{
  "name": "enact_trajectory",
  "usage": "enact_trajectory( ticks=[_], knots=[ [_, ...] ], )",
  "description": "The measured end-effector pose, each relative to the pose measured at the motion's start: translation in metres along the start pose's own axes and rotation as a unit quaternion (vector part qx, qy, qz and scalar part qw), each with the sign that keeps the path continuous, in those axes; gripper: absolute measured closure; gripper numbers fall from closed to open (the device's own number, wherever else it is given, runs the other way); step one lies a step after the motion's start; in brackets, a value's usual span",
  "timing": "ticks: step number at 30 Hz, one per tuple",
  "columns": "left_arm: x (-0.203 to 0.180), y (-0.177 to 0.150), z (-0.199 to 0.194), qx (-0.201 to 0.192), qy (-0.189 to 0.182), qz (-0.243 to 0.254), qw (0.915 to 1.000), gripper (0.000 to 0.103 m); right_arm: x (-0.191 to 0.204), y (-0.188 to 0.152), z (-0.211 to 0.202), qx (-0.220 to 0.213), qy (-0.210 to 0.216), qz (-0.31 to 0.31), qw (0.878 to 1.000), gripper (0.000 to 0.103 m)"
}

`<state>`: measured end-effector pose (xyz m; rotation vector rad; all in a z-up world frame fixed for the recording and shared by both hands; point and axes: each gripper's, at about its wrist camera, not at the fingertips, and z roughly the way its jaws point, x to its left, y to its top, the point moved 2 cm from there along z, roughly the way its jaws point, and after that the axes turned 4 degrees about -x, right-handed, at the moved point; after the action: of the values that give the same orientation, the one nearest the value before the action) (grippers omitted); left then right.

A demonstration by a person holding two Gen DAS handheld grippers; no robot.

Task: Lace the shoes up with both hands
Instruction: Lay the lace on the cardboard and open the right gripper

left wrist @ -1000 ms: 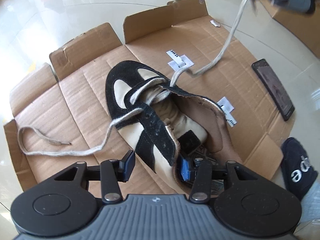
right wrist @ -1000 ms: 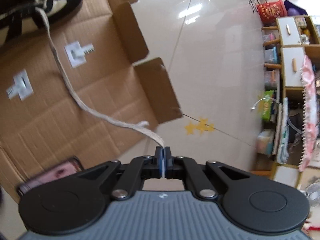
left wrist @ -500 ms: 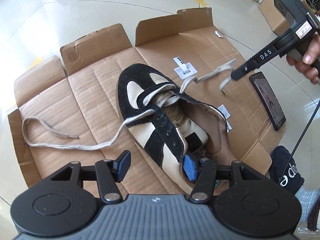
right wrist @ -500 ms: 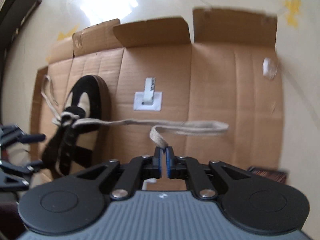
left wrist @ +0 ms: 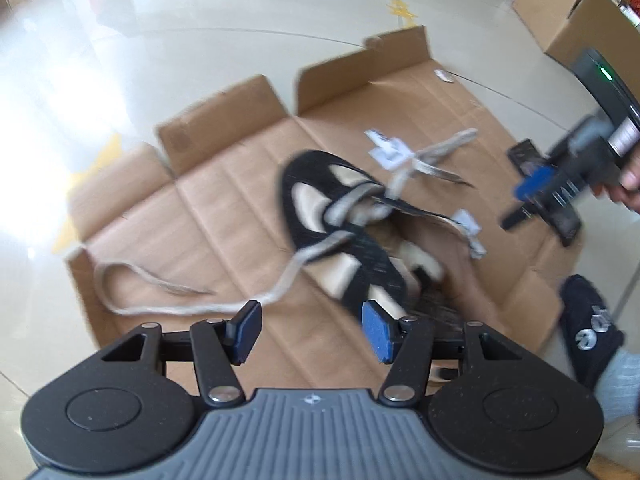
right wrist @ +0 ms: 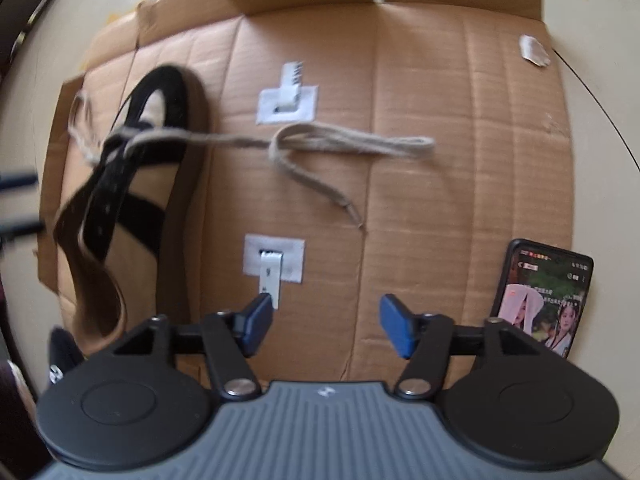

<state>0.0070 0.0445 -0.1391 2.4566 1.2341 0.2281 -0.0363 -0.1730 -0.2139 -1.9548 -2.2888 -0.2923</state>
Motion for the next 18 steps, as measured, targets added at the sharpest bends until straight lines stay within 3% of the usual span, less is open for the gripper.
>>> enact_trajectory(
  ticks=[5,7,13,18],
  knots=[
    [0.024,0.002,0.013,-0.012,0.060,0.101,0.9930,0.046,0.021,-0.015,0.010,-0.012,-0.050,-0.086,0.995,0.008],
    [0.029,-0.004,0.022,-0.015,0.072,0.177,0.9815,0.046,0.028,-0.019,0.013,-0.014,-0.061,-0.119,0.991,0.004],
    [0.045,-0.018,0.051,0.012,0.050,0.298,0.9531,0.052,0.038,-0.024,0.023,-0.015,-0.067,-0.156,0.985,0.001],
    [0.055,-0.015,0.066,0.029,0.038,0.337,0.9404,0.053,0.036,-0.027,0.032,0.005,-0.061,-0.147,0.987,0.001]
  ],
)
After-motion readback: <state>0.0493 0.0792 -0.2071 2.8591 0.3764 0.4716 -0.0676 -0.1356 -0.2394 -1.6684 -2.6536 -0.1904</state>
